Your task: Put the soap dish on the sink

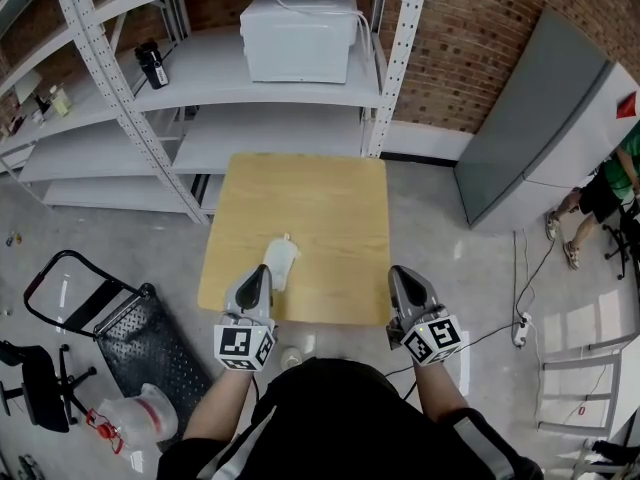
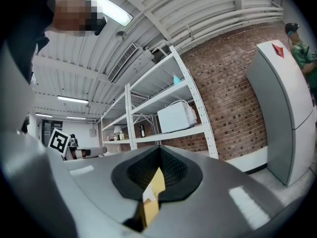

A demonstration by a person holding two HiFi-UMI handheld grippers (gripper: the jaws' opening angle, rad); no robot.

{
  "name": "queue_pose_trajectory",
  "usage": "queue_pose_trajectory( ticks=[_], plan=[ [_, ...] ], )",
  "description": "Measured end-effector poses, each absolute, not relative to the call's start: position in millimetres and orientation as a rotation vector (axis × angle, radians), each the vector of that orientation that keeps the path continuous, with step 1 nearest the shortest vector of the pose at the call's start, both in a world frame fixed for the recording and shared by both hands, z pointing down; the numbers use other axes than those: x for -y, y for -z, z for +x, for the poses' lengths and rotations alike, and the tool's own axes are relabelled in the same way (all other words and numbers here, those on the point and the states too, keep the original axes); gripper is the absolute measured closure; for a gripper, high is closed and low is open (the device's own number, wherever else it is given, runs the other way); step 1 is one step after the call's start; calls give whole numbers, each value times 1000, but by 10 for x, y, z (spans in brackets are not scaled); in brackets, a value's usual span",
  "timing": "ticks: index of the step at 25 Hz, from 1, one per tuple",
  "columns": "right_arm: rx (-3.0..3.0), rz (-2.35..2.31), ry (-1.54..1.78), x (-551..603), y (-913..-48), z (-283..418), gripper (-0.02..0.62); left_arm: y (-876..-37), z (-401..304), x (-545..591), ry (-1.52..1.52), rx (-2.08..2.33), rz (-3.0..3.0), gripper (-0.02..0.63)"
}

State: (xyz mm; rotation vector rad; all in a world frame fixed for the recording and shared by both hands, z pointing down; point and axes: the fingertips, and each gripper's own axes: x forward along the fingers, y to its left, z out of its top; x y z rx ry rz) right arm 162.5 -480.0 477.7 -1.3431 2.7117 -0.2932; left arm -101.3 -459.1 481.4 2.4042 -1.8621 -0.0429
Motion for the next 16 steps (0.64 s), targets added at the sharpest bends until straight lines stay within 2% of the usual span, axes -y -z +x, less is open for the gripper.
queue_pose_trajectory(
  ticks=[16],
  plan=[
    [-2706,-1349,309,4847,-4817,1727,591,-4842,-900,4700,25,1870,2417,603]
  ],
)
